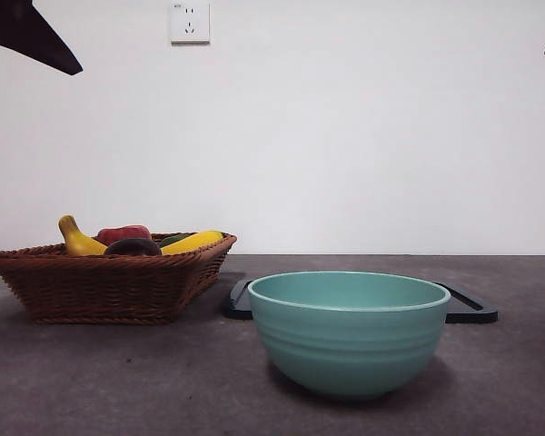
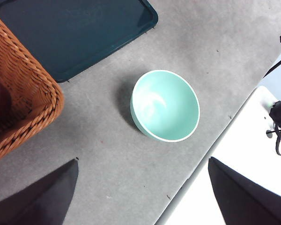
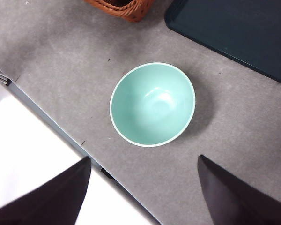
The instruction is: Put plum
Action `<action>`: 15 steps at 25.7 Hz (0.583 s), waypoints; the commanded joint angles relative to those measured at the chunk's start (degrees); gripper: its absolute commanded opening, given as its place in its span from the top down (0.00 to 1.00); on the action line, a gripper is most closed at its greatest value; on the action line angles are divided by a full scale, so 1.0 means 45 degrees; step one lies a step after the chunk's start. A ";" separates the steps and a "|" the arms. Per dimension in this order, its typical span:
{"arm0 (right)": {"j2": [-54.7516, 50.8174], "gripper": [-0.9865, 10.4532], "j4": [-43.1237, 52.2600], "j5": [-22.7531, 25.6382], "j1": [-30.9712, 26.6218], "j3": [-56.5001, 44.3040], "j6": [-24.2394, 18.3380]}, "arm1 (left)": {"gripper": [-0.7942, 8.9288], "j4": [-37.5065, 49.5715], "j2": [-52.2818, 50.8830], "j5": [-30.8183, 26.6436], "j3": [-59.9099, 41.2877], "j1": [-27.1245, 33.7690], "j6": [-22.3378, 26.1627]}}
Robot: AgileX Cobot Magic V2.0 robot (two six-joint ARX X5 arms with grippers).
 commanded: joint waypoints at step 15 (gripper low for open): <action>0.0097 0.91 0.0126 0.0000 0.0112 0.0194 -0.0117 | 0.91 0.0063 0.0063 0.0068 0.0131 -0.0083 -0.0024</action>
